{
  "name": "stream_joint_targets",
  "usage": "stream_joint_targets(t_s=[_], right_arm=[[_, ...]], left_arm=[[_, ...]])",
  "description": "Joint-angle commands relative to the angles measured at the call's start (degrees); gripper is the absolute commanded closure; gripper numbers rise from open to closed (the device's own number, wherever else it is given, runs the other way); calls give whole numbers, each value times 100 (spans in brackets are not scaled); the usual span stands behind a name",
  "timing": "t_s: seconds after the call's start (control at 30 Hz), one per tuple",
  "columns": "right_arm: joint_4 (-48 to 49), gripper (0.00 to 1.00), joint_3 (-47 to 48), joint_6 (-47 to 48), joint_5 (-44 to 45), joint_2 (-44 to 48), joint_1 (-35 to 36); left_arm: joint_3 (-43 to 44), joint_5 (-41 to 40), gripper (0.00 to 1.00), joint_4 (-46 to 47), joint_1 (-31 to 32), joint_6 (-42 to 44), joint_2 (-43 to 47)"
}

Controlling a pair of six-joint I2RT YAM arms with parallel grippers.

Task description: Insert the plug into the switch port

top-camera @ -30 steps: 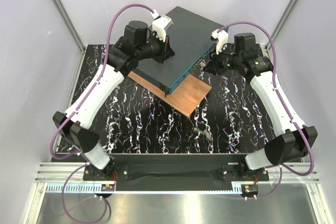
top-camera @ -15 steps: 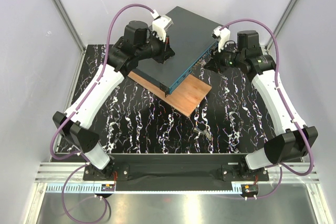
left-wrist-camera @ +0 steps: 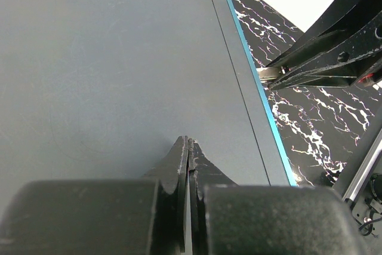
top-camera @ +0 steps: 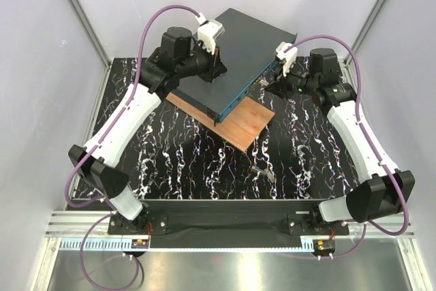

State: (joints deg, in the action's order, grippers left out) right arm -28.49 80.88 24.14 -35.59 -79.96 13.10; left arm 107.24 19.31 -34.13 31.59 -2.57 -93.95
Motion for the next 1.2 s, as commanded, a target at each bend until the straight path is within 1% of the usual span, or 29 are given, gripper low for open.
stream_joint_targets(t_s=[0.0,0.17,0.27,0.5,0.67,1.17], right_arm=[[899,100,24,414,-483,86,140],[573,100,33,767,-457,113,140],[476,100,77,698,-352,78,140],[318,100,183,-382,-290,112,149],[502,100,121,-665,-115,139,140],[98,100,665,-384,-229,-283,175]], left_arm=[[69,99,100,284,-39,-59,26],[113,108,100,284,-31,-42,-9],[122,117,100,275,-31,-68,-18],[113,125,100,284,-31,-68,-18],[130,143,100,284,-31,-86,-35],[183,134,100,275,-39,-68,-44]])
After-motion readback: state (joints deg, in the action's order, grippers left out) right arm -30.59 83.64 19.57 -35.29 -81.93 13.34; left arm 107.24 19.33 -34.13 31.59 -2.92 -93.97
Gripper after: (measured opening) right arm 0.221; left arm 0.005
